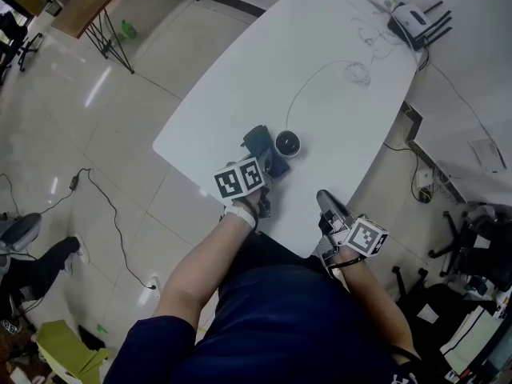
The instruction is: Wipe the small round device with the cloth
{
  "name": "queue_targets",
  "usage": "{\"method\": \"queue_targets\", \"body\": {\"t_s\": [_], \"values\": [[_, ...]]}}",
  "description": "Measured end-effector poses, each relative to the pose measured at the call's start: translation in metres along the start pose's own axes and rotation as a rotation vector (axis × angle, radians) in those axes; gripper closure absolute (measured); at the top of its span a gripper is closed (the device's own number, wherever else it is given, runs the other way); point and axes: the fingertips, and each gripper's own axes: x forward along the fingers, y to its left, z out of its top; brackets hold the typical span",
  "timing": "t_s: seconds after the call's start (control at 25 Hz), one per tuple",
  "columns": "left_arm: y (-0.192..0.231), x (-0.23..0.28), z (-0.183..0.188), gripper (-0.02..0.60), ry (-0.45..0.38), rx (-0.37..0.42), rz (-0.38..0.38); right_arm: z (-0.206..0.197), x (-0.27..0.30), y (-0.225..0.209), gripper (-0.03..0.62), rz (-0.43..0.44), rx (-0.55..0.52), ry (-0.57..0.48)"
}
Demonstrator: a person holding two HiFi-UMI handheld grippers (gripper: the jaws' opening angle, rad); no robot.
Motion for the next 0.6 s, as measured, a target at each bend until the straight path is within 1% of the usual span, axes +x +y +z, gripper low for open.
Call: {"method": "queue_targets", "body": {"t_s": [0.2, 0.28, 0.32, 0.36, 0.4, 0.48, 0.52, 0.6], "values": [[0.005, -0.016, 0.009, 0.511, 0.024, 0.044, 0.022, 0.001, 0.007, 0.010, 0.545, 0.021, 0.026, -0.041], [0.004, -0.027, 0.015, 0.511, 0.032, 0.085, 0.025, 0.003, 0.010, 0.017, 0.545, 0.035, 0.046, -0.070], [0.003, -0.033, 0.021, 0.511, 0.035, 0.121, 0.026, 0.004, 0.012, 0.018, 0.546, 0.037, 0.056, -0.084], [0.000, -0.039, 0.027, 0.511, 0.037, 0.173, 0.027, 0.004, 0.013, 0.020, 0.546, 0.035, 0.059, -0.096], [-0.005, -0.045, 0.035, 0.511, 0.036, 0.241, 0.029, 0.005, 0.014, 0.022, 0.546, 0.031, 0.060, -0.107], [-0.022, -0.056, 0.051, 0.511, 0.024, 0.417, 0.024, 0.006, 0.016, 0.024, 0.549, 0.028, 0.070, -0.128], [-0.036, -0.061, 0.058, 0.511, 0.016, 0.508, 0.005, 0.005, 0.017, 0.025, 0.551, 0.027, 0.077, -0.140], [-0.071, -0.066, 0.059, 0.511, 0.014, 0.684, -0.078, 0.006, 0.019, 0.026, 0.551, 0.018, 0.085, -0.161]]}}
